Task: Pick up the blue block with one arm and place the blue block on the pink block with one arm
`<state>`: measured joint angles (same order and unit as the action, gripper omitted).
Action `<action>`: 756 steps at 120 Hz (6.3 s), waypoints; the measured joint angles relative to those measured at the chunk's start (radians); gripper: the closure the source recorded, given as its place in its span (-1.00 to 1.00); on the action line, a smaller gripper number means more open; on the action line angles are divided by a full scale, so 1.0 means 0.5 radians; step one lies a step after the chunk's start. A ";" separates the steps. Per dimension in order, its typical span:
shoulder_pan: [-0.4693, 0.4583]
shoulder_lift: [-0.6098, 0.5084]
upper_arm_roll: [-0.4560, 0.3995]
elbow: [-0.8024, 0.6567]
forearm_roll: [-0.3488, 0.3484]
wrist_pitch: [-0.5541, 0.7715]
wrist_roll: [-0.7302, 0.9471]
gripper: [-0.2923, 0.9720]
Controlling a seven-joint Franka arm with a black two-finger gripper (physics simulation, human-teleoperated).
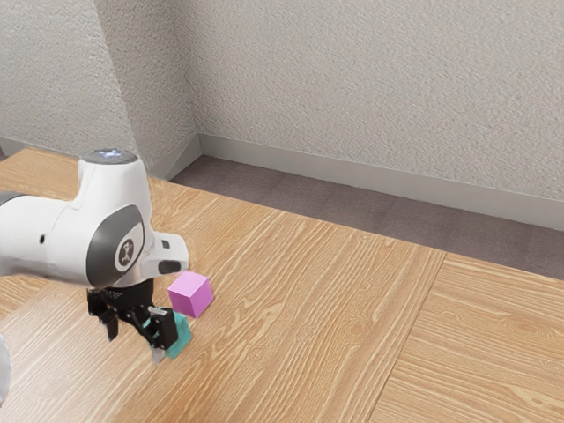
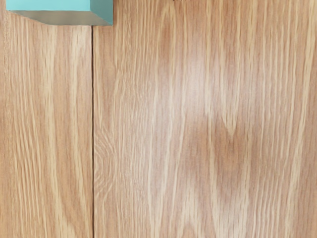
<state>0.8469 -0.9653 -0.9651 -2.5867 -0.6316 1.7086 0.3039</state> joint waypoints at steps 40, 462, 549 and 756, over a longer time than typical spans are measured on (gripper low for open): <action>0.309 -0.385 -0.090 -0.328 -0.561 0.281 0.189 -0.53; 1.993 -0.142 -1.067 0.903 -1.001 0.148 1.098 -0.01; 2.116 -0.153 -1.171 1.065 -0.989 0.104 0.983 -0.02; 2.088 -0.172 -1.167 1.082 -0.836 0.086 0.859 -0.02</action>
<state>1.8910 -1.0512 -1.5486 -2.0458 -1.0497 1.7519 0.7335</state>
